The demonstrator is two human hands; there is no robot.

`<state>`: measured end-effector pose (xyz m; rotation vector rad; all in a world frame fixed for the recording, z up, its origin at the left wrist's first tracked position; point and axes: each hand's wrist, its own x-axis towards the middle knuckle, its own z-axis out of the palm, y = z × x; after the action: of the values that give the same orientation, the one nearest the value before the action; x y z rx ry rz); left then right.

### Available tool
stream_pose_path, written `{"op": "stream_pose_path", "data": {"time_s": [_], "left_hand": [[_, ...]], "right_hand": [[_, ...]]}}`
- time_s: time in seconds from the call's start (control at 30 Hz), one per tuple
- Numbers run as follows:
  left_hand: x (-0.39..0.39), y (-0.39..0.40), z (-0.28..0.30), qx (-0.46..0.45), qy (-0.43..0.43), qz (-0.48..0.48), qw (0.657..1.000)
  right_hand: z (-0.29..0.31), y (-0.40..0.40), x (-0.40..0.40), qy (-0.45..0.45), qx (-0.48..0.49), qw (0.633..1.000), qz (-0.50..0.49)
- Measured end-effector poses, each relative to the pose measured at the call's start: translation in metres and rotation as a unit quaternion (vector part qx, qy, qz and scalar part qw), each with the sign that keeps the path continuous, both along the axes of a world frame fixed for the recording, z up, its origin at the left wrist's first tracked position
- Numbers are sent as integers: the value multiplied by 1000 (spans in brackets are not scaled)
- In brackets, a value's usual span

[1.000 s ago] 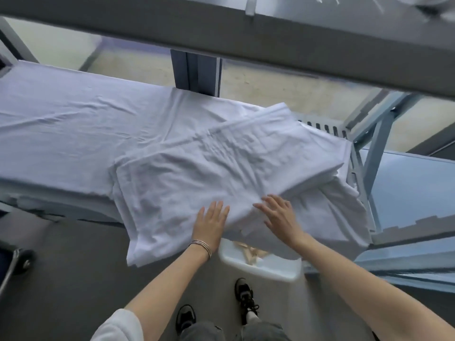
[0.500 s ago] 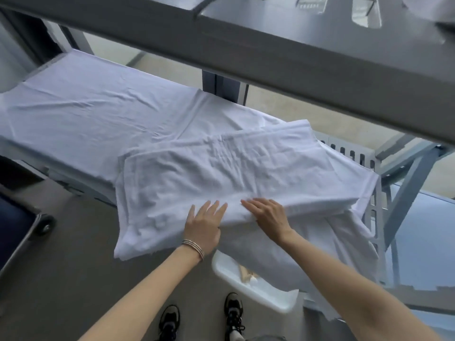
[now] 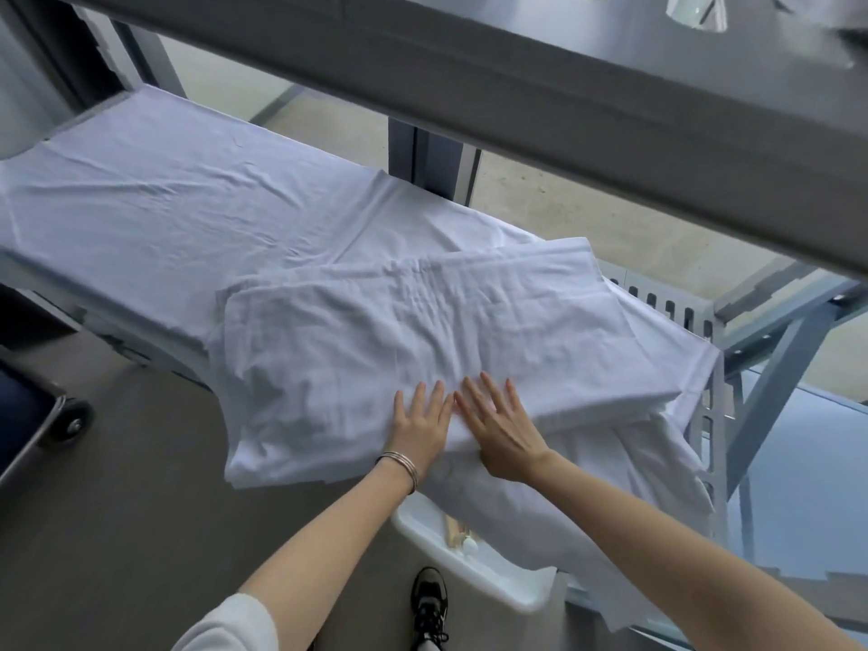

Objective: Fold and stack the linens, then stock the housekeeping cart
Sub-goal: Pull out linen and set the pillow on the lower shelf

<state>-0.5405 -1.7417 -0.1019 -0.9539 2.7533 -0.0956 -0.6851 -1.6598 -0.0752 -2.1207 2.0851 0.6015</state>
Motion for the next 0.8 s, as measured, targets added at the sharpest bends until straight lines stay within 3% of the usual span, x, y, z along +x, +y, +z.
{"op": "stream_pose_path", "data": {"time_s": [0.07, 0.17, 0.23, 0.33, 0.43, 0.53, 0.6, 0.7, 0.8], "left_hand": [[-10, -3, 2, 57, -7, 17, 998], [-9, -18, 51, 89, -35, 26, 995], [-8, -42, 71, 154, 4, 14, 988], [-6, -59, 99, 225, 41, 60, 972], [-6, -40, 98, 182, 72, 54, 979], [-7, -31, 84, 42, 75, 30, 996], [-7, -36, 83, -12, 147, 25, 989], [-8, -41, 98, -17, 257, 47, 965], [-11, -41, 116, -32, 291, 46, 955]], "right_hand": [[3, -9, 1, -11, 8, 1000, -14], [13, -22, -3, -38, -20, 999, -8], [30, -35, -8, -88, -60, 994, -12], [58, -57, -18, -92, -68, 992, -45], [75, -66, -22, -100, -69, 991, -55], [74, -59, -17, -118, -85, 987, -67], [73, -51, -9, -149, -130, 975, -100], [70, -32, 12, -201, -315, 915, -152], [69, -5, 44, -248, -477, 793, -287]]}}
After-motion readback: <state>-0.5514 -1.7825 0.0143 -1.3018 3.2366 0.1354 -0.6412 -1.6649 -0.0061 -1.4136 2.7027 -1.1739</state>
